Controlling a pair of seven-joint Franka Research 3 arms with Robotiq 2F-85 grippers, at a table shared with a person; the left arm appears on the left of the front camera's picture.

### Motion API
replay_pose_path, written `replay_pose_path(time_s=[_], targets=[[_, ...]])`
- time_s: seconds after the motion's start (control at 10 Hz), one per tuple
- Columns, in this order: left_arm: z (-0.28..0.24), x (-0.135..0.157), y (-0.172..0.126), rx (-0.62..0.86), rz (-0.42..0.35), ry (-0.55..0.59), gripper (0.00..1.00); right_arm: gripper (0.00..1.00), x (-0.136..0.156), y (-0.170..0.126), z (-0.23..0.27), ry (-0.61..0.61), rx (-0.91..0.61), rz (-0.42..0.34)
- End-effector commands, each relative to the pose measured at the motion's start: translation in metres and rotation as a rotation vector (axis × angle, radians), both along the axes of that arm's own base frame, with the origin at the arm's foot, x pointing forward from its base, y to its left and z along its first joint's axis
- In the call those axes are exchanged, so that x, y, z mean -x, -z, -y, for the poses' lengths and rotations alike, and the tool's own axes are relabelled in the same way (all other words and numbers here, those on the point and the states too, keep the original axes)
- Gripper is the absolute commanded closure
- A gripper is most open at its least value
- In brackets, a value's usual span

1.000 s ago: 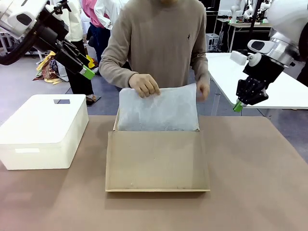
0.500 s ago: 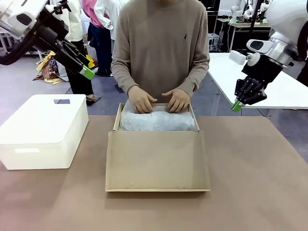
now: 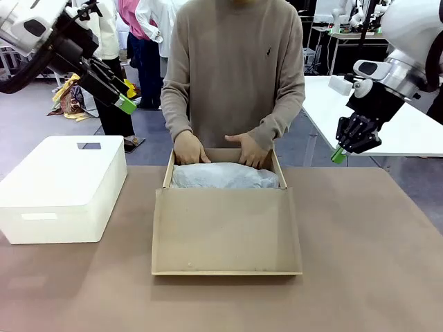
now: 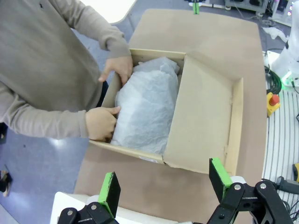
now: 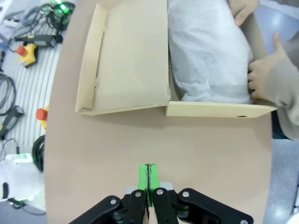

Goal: Pack the shoes into the box.
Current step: Close the Shoes Box.

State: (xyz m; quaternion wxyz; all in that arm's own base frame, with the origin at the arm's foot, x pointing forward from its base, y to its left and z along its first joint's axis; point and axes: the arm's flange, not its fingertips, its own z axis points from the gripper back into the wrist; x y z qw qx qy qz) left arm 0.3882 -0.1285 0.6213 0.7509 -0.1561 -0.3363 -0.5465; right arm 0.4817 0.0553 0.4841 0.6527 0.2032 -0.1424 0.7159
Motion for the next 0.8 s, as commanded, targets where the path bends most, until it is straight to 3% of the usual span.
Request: replay_pose_path(time_s=[0.0, 0.4, 0.7], targets=[[-0.002, 0.001, 0.002, 0.024, 0.003, 0.022, 0.00, 1.00, 0.007, 0.018, 0.006, -0.012, -0.092, 0.013], [-0.002, 0.001, 0.002, 0.024, 0.003, 0.022, 0.00, 1.00, 0.031, 0.043, 0.013, 0.004, -0.190, 0.019], [-0.002, 0.001, 0.002, 0.024, 0.003, 0.022, 0.00, 1.00, 0.047, 0.072, 0.022, 0.008, -0.263, 0.069]])
